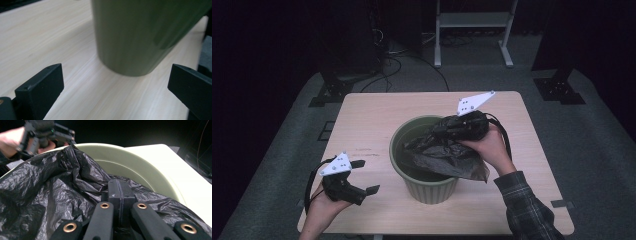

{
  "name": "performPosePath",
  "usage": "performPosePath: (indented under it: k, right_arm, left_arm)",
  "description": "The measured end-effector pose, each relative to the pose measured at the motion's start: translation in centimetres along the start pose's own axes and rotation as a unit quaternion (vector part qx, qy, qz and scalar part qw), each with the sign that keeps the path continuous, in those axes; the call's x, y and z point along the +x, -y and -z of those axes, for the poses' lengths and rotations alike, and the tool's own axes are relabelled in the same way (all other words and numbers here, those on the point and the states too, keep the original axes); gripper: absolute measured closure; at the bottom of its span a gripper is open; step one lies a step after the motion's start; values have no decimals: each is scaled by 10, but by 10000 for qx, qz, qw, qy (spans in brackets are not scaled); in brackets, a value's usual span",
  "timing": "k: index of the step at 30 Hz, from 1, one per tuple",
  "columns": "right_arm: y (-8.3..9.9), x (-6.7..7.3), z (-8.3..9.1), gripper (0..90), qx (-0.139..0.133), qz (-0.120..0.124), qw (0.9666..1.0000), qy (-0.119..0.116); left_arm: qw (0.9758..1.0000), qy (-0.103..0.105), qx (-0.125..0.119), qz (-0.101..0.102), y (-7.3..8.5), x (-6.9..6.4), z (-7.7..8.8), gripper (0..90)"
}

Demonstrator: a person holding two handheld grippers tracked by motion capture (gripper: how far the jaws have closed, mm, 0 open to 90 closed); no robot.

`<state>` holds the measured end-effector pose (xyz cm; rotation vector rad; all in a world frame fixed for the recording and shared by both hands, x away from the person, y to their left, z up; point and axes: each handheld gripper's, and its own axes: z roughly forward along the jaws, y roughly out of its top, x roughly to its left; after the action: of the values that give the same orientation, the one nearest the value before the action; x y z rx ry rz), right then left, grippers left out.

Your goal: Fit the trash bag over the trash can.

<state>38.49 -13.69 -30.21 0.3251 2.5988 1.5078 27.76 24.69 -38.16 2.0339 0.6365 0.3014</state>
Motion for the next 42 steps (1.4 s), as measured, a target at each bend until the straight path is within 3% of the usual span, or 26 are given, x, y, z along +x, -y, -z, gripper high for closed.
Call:
performPosePath:
  k: [2,3,7,10,12,17,20,24,29,32,34,37,38,39,42]
  right_arm:
    - [0,0,0,900,6,-3,10000,-7]
    - [-1,0,0,900,14,3,10000,-12]
    - [-2,0,0,900,24,-6,10000,3]
    - [-4,0,1,900,22,-1,10000,1]
    - [-4,1,1,900,28,23,10000,-22]
    - [-6,2,1,900,20,52,10000,-41]
    - [-6,2,1,900,18,51,10000,-51]
    - [-8,3,1,900,1,69,9999,-81]
    - [-8,3,3,900,-94,45,9999,-125]
    - [-9,2,5,900,-190,46,9996,-201]
    - [-10,2,5,900,-254,54,9994,-232]
    - [-10,2,5,899,-282,40,9993,-238]
    - [-10,2,6,880,-280,41,9993,-230]
    - [-9,3,9,801,-277,10,9995,-165]
    - [-4,3,19,701,-324,-94,9994,-69]
  left_arm:
    - [10000,68,-36,-45,-6,-2,2,0]
    - [9997,185,-83,-143,-18,-6,5,0]
    - [9984,387,-201,-353,-43,-12,9,0]
    - [9966,575,-284,-509,-65,-16,11,0]
    - [9949,743,-320,-606,-77,-18,12,55]
    - [9932,723,-433,-802,-103,-21,6,66]
    - [9929,722,-469,-819,-111,-19,2,123]
    - [9940,693,-366,-765,-129,-10,-21,149]
    - [9936,840,-166,-742,-135,-5,-44,210]
    - [9934,791,50,-830,-141,-4,-62,249]
    - [9930,783,116,-875,-143,-6,-69,352]
    - [9913,773,248,-1039,-145,-10,-76,632]
    - [9907,675,323,-1139,-145,-12,-78,632]
    - [9916,485,382,-1140,-144,-14,-80,790]
    - [9935,392,318,-1020,-143,-12,-78,817]
